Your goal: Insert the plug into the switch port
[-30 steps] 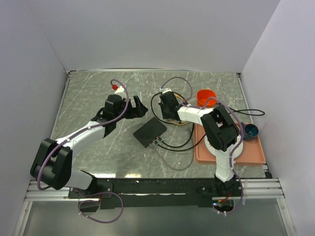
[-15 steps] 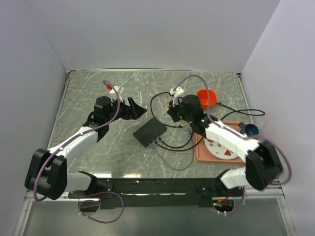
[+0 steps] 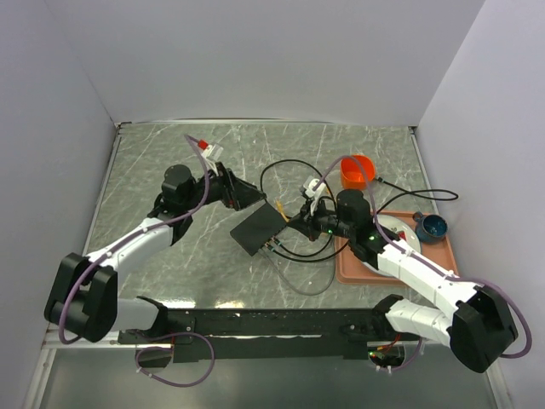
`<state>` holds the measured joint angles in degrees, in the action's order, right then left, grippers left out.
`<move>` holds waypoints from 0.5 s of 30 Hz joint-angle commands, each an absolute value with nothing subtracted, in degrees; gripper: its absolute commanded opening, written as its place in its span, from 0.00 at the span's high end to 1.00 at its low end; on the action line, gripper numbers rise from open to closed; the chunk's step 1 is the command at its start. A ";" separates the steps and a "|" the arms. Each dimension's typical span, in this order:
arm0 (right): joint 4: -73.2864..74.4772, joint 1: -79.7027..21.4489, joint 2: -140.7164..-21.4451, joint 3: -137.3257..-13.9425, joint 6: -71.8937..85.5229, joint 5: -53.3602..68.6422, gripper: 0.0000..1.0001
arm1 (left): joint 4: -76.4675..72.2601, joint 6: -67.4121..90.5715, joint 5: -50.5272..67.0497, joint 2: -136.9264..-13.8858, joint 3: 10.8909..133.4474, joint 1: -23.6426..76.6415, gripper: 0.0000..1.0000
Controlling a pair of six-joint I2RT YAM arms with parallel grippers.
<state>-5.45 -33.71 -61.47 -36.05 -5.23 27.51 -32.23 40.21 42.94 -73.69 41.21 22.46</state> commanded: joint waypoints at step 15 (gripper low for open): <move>-9.40 -33.49 -58.10 -36.56 -5.27 31.73 1.00 | -28.04 42.19 42.36 -84.11 50.89 29.00 0.39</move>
